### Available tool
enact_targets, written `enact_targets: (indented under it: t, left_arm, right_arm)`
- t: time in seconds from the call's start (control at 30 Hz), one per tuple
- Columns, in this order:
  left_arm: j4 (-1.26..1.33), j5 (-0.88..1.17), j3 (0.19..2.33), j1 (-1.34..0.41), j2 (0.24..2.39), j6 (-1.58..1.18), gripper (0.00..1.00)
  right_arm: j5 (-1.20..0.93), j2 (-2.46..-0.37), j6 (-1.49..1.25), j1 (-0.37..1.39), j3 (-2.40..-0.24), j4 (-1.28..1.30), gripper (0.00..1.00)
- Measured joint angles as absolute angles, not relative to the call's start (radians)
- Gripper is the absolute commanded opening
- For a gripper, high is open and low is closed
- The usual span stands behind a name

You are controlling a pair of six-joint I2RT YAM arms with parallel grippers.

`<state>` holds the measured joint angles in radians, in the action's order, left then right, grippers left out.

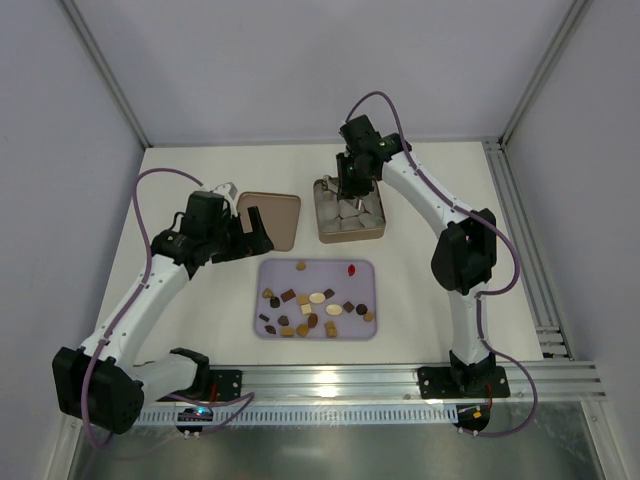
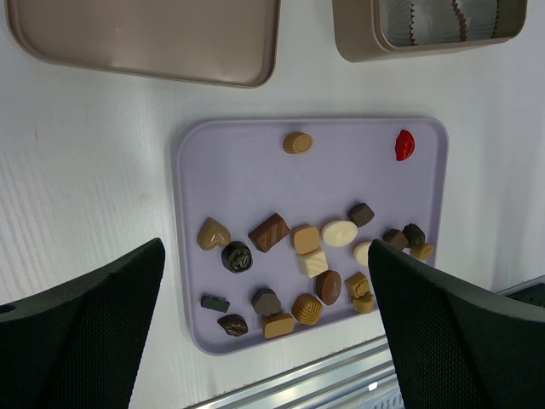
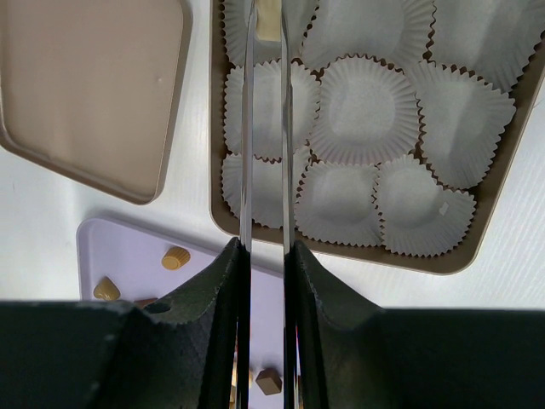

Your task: Pack the chocolate

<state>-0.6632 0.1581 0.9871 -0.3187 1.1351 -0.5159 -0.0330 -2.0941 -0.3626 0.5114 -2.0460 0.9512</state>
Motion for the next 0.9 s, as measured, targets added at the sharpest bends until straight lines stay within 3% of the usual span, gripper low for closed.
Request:
enact_targets:
  t: [0.9]
  left_arm:
    - [-0.663,0.159,0.987,-0.319,1.135,-0.516,1.0]
  right_arm:
    - [-0.032,-2.11,-0.369,0.511,-2.046,0.951,0.42]
